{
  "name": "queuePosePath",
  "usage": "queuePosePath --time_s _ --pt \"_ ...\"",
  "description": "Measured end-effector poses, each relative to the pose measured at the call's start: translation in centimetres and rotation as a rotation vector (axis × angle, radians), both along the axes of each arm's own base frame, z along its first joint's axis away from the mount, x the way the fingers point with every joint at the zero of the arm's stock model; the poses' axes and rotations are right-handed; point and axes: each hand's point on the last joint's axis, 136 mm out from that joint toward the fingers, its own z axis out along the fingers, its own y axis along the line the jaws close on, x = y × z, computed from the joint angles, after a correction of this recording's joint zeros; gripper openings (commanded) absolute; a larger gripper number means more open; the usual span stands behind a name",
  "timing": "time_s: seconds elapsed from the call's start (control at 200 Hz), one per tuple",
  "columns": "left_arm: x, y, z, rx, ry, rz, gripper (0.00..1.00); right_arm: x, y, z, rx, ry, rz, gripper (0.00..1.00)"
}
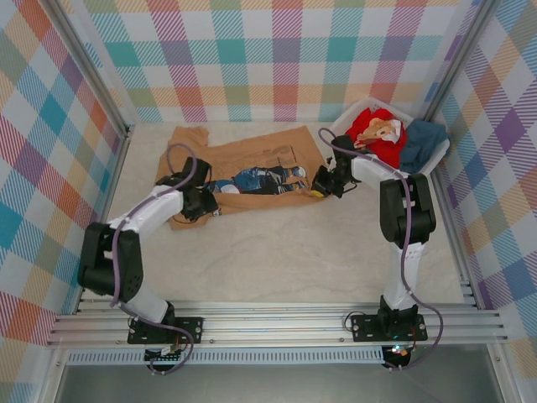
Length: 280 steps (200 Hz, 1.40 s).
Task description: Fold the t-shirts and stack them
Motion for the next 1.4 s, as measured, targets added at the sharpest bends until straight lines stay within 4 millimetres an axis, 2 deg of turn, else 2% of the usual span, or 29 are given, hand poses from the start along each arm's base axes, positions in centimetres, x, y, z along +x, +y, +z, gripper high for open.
queuePosePath --time_s 0.13,0.275,0.4,0.535,0.62,0.76,1.145,1.4 --pt "-0.8 0.4 -3.5 0.106 0.102 -0.081 0.38 0.0 0.0 0.0 0.001 -0.002 0.000 0.00" --pt "-0.5 1.1 -5.1 0.182 0.148 -0.131 0.34 0.0 0.0 0.3 0.002 -0.008 0.000 0.00" --pt "0.2 1.1 -5.3 0.211 0.148 -0.157 0.25 0.1 0.0 0.6 0.004 -0.015 0.000 0.00" --pt "0.9 1.1 -5.0 0.240 0.132 -0.180 0.00 0.1 0.0 0.9 0.006 -0.023 0.000 0.00" --pt "1.5 1.1 -4.6 0.252 0.120 -0.195 0.00 0.1 0.0 1.0 0.006 -0.023 0.000 0.00" --pt "1.4 0.8 -3.8 0.248 0.132 -0.197 0.00 0.1 0.0 0.9 0.005 -0.023 0.000 0.00" --pt "-5.9 -2.2 0.9 0.000 0.269 -0.129 0.00 0.0 -0.1 0.8 -0.004 -0.021 0.006 0.00" --pt "-11.4 -5.5 2.1 -0.217 0.452 -0.149 0.00 -0.5 -0.8 0.5 -0.039 -0.015 0.018 0.00"
